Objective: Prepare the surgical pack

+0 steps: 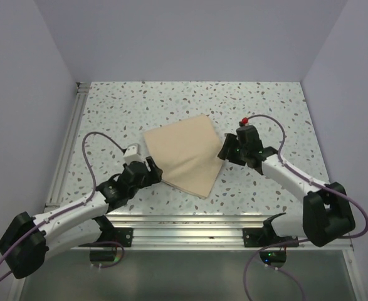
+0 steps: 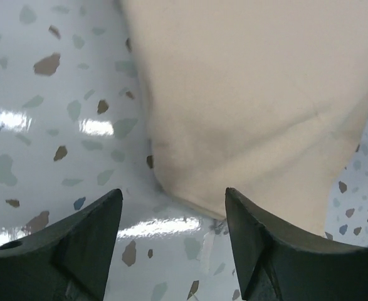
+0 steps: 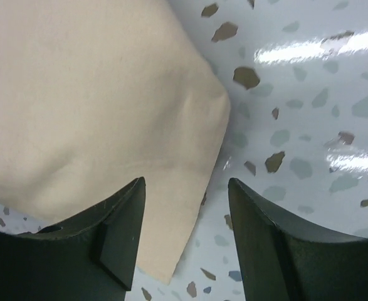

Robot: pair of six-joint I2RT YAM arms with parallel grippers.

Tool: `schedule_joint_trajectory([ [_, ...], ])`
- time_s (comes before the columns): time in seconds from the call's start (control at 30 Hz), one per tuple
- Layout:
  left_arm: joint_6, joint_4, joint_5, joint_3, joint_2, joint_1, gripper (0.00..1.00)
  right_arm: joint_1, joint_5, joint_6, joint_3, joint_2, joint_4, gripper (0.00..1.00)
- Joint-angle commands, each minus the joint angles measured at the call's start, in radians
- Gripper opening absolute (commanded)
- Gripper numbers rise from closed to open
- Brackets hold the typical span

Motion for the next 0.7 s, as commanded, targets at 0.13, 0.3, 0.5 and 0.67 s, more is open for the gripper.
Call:
schedule_joint_trajectory([
  [0.13, 0.438, 0.013, 0.041, 0.270, 0.036, 0.019, 0.74, 0.296, 0.261, 0.423, -0.055, -0.085, -0.133, 0.60],
  [0.3, 0.492, 0.020, 0.212, 0.379, 0.125, 0.134, 0.74, 0.426, 0.352, 0.665, 0.036, 0.018, -0.354, 0.60],
  [0.5, 0.535, 0.025, 0.285, 0.463, 0.223, 0.195, 0.74, 0.541, 0.384, 0.875, 0.016, 0.062, -0.367, 0.57],
  [0.67, 0.543, 0.016, 0.303, 0.511, 0.280, 0.195, 0.73, 0.605, 0.392, 0.977, 0.050, 0.139, -0.382, 0.58],
])
